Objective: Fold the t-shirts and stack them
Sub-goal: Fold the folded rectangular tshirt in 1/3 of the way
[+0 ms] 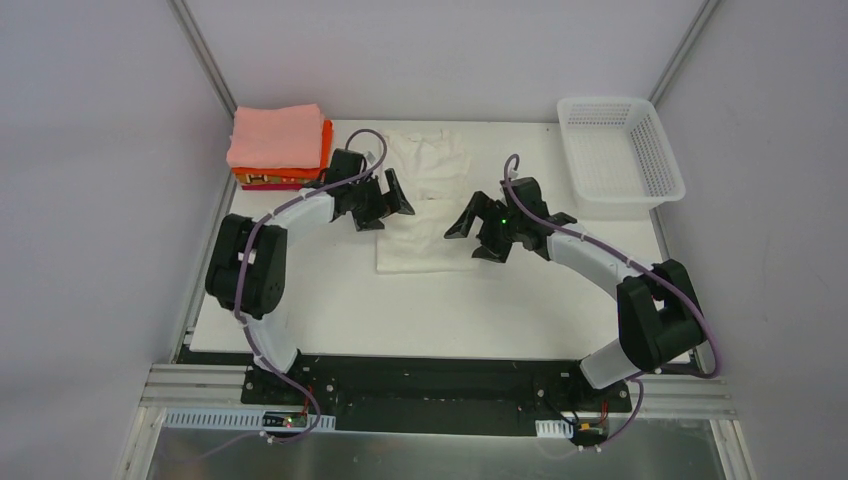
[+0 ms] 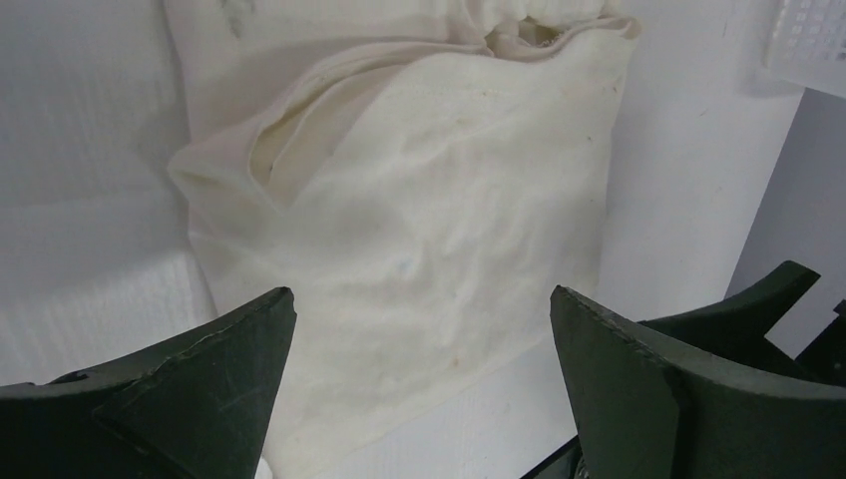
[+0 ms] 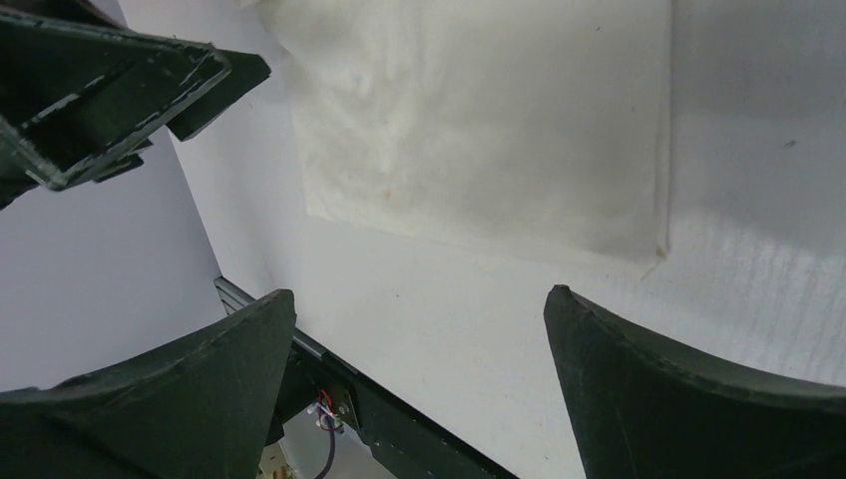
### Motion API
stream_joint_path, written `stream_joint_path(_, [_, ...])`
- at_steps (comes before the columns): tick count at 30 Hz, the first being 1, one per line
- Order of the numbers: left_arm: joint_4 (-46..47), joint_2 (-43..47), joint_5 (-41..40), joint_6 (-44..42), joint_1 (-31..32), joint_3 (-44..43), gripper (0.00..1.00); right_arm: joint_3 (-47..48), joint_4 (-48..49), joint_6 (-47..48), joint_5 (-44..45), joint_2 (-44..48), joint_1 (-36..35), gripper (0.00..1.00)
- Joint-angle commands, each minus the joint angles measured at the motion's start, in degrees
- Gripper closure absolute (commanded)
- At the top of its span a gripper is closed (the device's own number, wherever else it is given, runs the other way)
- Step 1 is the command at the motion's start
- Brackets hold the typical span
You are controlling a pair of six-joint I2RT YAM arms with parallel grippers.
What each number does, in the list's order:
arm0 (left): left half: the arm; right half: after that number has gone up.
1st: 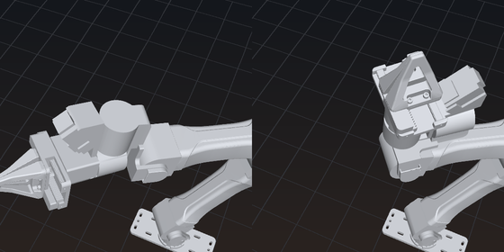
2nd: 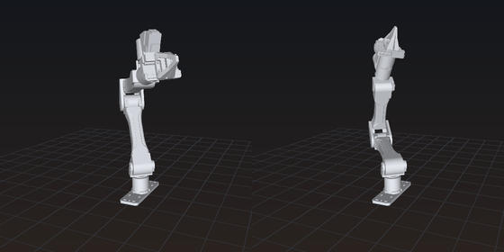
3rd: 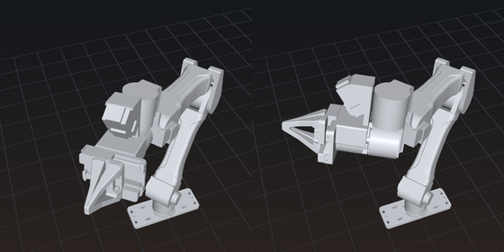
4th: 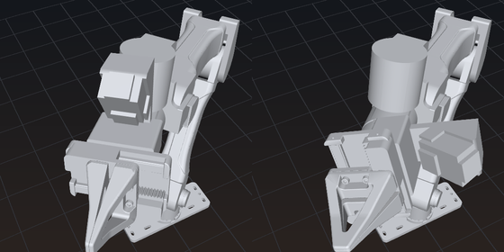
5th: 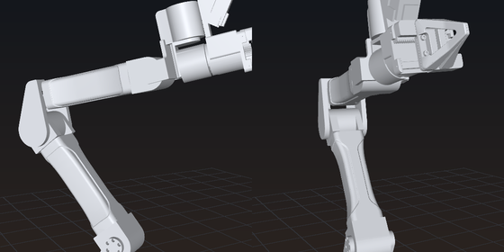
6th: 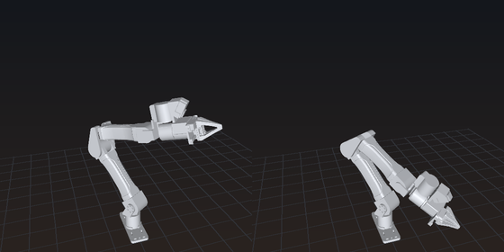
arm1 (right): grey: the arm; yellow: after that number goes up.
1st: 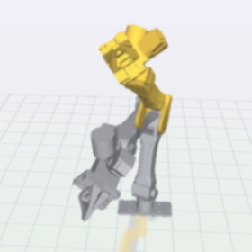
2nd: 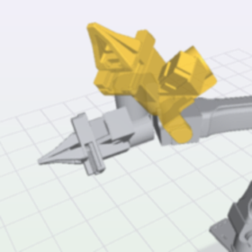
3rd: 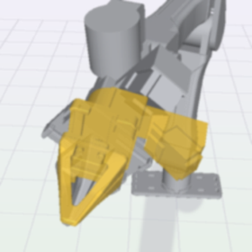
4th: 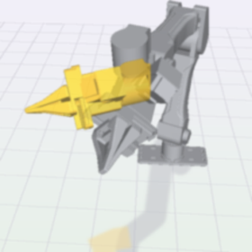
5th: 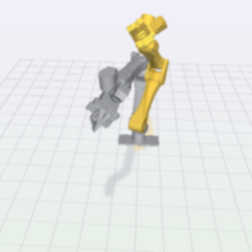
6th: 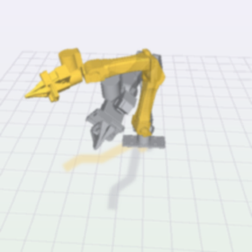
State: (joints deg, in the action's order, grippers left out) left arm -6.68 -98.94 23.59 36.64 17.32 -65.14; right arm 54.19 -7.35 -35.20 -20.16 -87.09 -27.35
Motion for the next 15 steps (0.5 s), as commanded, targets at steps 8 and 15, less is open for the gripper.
stream_joint_path(8, [-4.7,-15.1,-5.2,-3.3,-0.6,-17.8,0.01,0.9,1.1,1.9,-0.6,0.7,0.1,0.00])
stream_joint_path(15, [-8.2,-17.0,-8.0,-3.7,-1.3,-20.9,0.00,0.2,-2.3,2.9,4.2,2.5,0.1,0.00])
